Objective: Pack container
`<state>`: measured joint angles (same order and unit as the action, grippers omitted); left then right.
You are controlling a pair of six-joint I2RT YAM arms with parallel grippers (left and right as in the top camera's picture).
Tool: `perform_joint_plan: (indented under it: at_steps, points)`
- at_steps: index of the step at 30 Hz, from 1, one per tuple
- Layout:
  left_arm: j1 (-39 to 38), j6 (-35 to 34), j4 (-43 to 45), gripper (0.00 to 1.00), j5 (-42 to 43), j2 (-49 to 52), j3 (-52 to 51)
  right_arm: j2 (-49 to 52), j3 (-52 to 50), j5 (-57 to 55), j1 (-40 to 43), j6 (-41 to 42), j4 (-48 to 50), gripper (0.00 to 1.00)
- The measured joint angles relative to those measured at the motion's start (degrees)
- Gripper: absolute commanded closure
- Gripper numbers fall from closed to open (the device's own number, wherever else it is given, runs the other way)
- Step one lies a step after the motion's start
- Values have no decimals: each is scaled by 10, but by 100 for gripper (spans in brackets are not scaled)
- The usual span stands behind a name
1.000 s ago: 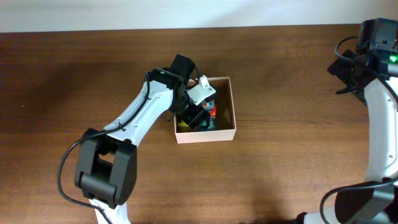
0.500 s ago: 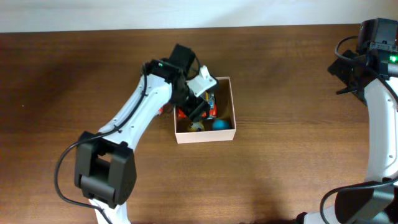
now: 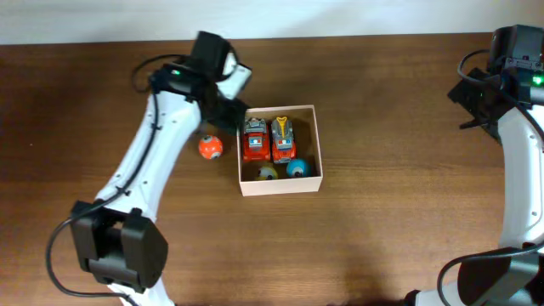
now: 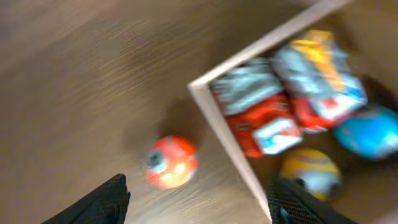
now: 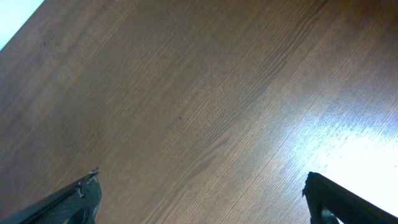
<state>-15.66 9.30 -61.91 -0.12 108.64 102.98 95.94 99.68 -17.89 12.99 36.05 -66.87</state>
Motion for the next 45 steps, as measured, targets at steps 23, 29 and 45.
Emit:
perform_joint_plan:
  at_steps: [23,29,45]
  points:
    - [65,-152,80,27,-31,26,-109,0,0,0,0,0,0,1]
    - [65,-154,89,27,-13,77,-109,0,0,0,0,0,0,1]
    - [59,-158,96,44,6,142,-111,0,0,0,0,0,0,1]
